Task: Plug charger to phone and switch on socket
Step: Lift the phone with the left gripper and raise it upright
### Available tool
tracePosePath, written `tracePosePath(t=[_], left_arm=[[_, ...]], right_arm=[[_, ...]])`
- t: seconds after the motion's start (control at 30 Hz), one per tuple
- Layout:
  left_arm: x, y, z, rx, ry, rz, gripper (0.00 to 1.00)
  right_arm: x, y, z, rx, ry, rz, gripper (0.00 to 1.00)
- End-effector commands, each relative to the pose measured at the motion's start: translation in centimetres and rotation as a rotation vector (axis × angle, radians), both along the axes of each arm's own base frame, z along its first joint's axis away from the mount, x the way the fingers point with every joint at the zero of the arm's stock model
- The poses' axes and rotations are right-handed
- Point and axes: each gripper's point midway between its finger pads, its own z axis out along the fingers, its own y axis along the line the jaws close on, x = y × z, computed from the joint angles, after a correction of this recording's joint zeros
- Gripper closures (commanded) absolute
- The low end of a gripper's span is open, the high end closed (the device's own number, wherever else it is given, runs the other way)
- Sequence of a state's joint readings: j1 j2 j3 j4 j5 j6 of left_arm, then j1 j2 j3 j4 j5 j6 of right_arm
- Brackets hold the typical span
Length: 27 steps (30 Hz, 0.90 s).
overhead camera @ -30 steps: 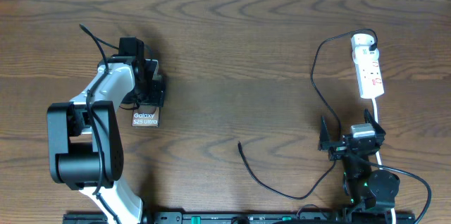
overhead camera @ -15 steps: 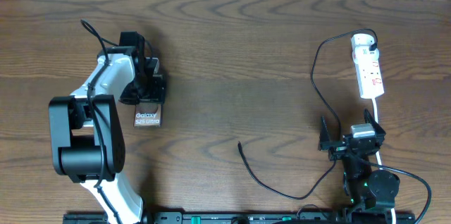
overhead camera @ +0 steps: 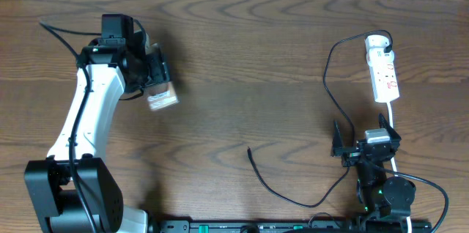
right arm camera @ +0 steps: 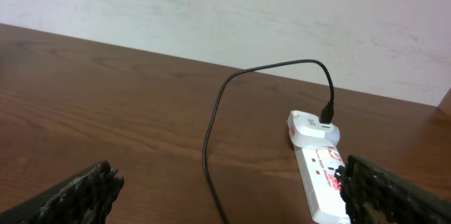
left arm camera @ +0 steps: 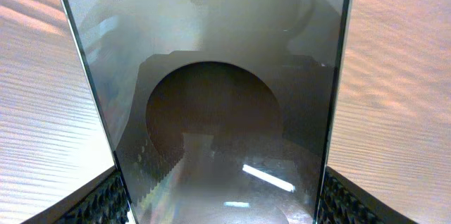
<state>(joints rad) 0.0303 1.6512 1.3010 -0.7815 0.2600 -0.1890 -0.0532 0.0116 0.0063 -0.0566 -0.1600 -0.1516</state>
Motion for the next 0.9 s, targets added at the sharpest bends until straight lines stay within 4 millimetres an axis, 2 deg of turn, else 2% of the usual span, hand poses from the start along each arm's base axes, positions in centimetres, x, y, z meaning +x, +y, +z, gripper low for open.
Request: tracePosePath(t=[0.0,0.13,0.27,0.43,0.6,0.87], left_arm=[[0.2,-4.1,3.0,-0.339,0.016,0.094,0.93],[-0.2,-6.3,4.7,-0.539,0.056,0.101,0.93],[-0.4,-8.2,7.4,-0.785,0.119,0.132,0.92],[-1.1,-9.0,10.4,-1.076,0.353,0.331,0.93],[-1.8,-9.5,12.0,-1.234,0.612,0.527,0.93],[-2.3,-10.0,13.4,-1.324,0.808,0.632,0.93]], right_arm=[[0.0,0.2,0.0,-0.014,-0.003,0.007,0.01],[0.0,0.2,0.0,-0.014,-0.003,0.007,0.01],[0.0,0.2,0.0,-0.014,-0.003,0.007,0.01],[0.0,0.2,0.0,-0.014,-0.003,0.007,0.01],[0.0,0.2,0.0,-0.014,-0.003,0.007,0.01],[0.0,0.2,0.0,-0.014,-0.003,0.007,0.01]])
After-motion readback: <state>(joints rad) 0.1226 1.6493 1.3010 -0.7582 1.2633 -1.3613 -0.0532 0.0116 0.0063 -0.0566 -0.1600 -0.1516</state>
